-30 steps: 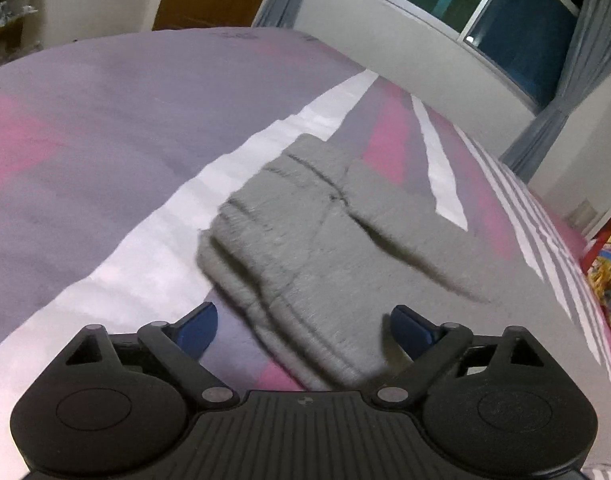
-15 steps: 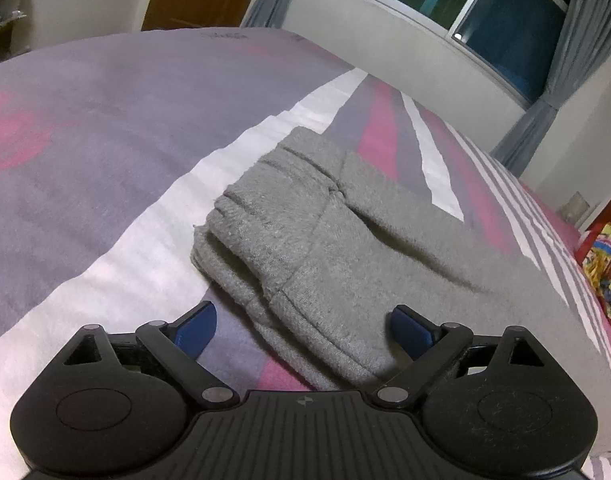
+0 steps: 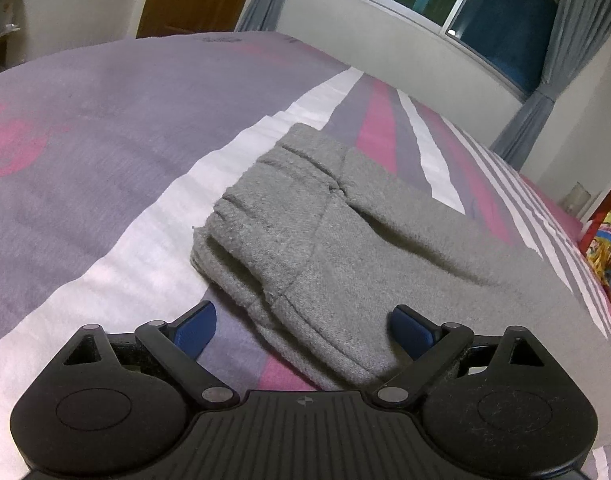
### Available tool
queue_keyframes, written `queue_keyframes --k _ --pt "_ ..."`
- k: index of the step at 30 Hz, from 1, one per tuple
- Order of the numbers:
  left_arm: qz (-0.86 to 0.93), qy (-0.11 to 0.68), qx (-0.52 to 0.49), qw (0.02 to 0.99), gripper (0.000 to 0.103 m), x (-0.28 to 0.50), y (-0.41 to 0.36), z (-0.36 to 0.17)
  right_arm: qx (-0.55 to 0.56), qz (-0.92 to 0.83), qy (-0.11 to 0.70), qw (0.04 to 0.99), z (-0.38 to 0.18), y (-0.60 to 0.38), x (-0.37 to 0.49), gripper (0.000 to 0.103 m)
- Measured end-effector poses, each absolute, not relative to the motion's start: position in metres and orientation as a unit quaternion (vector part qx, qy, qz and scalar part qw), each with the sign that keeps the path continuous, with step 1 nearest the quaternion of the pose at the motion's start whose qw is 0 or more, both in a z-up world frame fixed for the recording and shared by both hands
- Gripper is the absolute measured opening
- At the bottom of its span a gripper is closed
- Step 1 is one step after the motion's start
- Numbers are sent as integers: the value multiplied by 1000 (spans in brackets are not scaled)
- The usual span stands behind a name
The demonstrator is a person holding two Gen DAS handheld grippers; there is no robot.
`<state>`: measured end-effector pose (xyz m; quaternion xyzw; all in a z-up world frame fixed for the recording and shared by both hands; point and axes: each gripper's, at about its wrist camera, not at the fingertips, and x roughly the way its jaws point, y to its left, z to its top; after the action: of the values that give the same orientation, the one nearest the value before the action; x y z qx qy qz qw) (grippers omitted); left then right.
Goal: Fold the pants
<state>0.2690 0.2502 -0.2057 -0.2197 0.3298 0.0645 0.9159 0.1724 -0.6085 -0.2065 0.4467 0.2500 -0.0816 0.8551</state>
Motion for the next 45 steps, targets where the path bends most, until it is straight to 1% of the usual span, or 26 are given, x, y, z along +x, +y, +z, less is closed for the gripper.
queue_keyframes --k 2,3,4,5,6,7,8,10,15,18,20,21,24,25,26,27,30,33,38,39,40,42,44,45 --pt "63 328 -220 917 94 268 250 -206 469 -73 246 845 -207 -613 169 14" --pt "61 327 -221 917 94 268 251 -207 475 -72 239 844 -206 -613 166 20" --pt "60 326 -220 918 94 267 252 -207 476 -70 231 846 -204 -610 163 28" --pt "58 324 -220 918 94 265 252 -208 480 -68 222 846 -203 -610 161 30" --pt "57 323 -220 919 94 265 252 -209 483 -72 220 844 -206 -612 160 24" --pt "56 323 -219 919 95 265 252 -209 477 -84 228 845 -204 -611 163 15" --pt "56 324 -219 919 95 265 252 -208 451 -101 241 854 -196 -608 172 14" --pt "56 326 -218 918 95 266 252 -208 397 -103 237 881 -169 -600 192 14" --pt "54 327 -218 918 95 265 253 -207 314 -20 157 936 -78 -576 224 14" --pt "53 320 -220 920 95 262 253 -208 297 4 121 947 -60 -573 211 14" --pt "53 318 -220 921 95 261 252 -209 290 -8 126 949 -75 -579 196 14" --pt "53 318 -220 921 95 261 252 -209 297 -26 145 943 -91 -585 192 14" --pt "50 321 -218 920 95 261 253 -208 363 -99 270 886 -174 -616 188 15" --pt "49 323 -218 920 95 261 253 -208 396 -102 290 865 -201 -624 185 11" --pt "49 325 -217 919 95 261 253 -207 439 -89 245 860 -213 -630 174 11" --pt "48 326 -216 919 95 261 254 -207 454 -91 237 854 -215 -632 174 11" --pt "49 325 -215 920 95 260 254 -206 424 -108 254 863 -208 -623 184 13" --pt "51 322 -214 921 95 260 253 -206 427 -105 262 859 -208 -629 191 13" --pt "60 324 -205 922 95 262 249 -200 437 -97 257 857 -209 -624 180 14" --pt "62 318 -208 923 95 260 250 -197 440 -101 259 854 -205 -621 174 15" --pt "66 313 -210 924 95 258 251 -195 437 -103 262 854 -200 -620 176 19" --pt "75 304 -203 928 95 255 255 -192 421 -103 265 861 -189 -617 180 22" --pt "74 328 -184 924 95 260 259 -200 423 -93 249 866 -184 -618 177 26" --pt "69 328 -184 924 96 261 261 -202 414 -102 253 868 -186 -619 178 29"
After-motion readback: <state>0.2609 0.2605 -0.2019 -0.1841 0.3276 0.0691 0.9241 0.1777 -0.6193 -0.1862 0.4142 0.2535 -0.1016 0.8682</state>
